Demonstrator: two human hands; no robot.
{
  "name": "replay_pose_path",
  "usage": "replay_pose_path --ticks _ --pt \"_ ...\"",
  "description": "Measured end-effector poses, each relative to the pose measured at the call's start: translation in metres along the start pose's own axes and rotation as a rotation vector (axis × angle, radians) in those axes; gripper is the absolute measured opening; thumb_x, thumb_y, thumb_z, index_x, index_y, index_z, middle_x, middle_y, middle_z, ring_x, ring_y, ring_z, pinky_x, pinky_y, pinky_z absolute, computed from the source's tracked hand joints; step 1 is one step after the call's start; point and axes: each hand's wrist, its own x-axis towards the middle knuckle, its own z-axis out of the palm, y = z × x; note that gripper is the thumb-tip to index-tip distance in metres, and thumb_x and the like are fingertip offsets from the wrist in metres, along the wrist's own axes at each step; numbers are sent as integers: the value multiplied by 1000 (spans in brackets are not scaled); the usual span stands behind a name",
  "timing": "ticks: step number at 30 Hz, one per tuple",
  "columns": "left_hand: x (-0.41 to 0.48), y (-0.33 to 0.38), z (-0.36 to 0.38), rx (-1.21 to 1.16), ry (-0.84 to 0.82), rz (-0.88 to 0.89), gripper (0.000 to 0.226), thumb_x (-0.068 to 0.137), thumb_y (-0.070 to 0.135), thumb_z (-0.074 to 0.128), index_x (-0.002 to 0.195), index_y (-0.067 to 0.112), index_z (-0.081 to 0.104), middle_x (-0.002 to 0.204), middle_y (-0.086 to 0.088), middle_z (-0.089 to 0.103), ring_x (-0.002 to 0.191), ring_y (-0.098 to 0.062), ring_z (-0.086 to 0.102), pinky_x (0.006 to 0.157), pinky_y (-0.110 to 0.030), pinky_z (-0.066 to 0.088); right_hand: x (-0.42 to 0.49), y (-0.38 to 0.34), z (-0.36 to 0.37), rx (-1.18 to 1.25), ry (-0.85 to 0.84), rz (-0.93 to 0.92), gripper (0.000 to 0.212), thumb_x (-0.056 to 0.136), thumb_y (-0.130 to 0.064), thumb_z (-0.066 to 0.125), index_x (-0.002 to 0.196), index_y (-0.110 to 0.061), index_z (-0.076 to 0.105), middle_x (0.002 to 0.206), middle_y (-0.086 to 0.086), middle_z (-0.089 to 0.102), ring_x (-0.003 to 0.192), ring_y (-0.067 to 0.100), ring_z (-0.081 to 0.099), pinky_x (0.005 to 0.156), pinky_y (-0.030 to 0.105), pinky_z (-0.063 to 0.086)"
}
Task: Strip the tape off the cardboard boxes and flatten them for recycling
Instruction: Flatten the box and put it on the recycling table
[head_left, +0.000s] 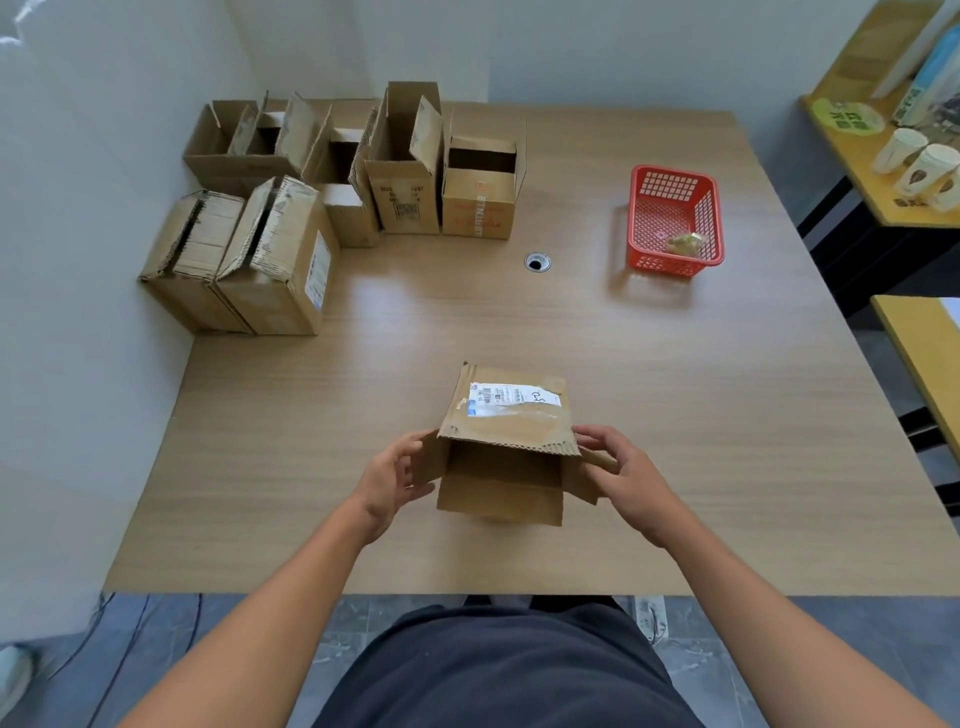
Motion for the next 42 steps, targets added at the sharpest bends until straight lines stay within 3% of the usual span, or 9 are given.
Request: replay_pose_path --ticks 6,12,16,20,24,28,36,39,42 --pt "17 15 14 414 -9 -73 88 63 87 60 129 29 57 124 0 69 115 -19 63 104 -41 49 0 21 -14 -121 -123 50 62 95 11 59 139 -32 51 129 3 62 105 15 72 88 33 60" --pt "48 7 39 386 130 -26 91 70 74 71 143 30 39 135 5 59 114 -16 64 92 -41 55 12 42 -18 -333 -276 108 64 92 14 57 127 -40 52 124 2 64 109 16 71 105 46 52" --pt "64 -3 37 357 157 17 79 90 51 71 154 36 28 152 0 46 131 -25 55 107 -51 49 23 42 -23 -370 -373 106 65 92 7 57 123 -49 45 132 -8 59 107 4 69 99 34 54" --pt "67 3 22 247 132 -15 76 79 40 82 144 36 42 148 -5 48 126 -27 59 108 -54 47 33 30 -23 -367 -562 131 65 80 -16 54 126 -57 34 141 -28 41 112 -3 62 90 16 51" --pt "65 5 23 127 59 89 54 82 16 80 128 28 55 131 -8 64 115 -28 67 95 -42 57 46 34 -9 -92 -379 170 59 79 -36 60 135 -44 42 141 -17 47 107 1 64 85 29 58" --pt "63 8 25 110 8 151 46 88 -5 71 119 27 61 124 4 69 114 -23 66 93 -36 57 73 34 -5 -133 -259 53 63 85 -52 71 140 -51 40 142 -24 46 100 7 65 90 40 59" --pt "65 25 4 625 -115 310 35 89 5 75 114 16 54 135 12 62 130 -10 53 100 -28 51 167 15 -30 -527 -790 -200 104 70 -60 86 152 -64 22 155 -43 19 126 -10 42 94 16 47" --pt "74 35 -1 673 -172 273 40 84 9 82 111 22 56 132 13 65 126 -10 56 95 -21 50 200 2 -20 -598 -964 -254 102 67 -60 87 154 -50 35 153 -33 35 130 -15 38 92 9 39" --pt "86 40 -6 785 -179 232 54 76 23 90 110 48 57 125 14 61 121 -5 54 97 -19 42 222 -2 -7 -583 -1147 -161 89 65 -53 94 142 -34 54 137 -18 58 126 3 55 99 27 49"
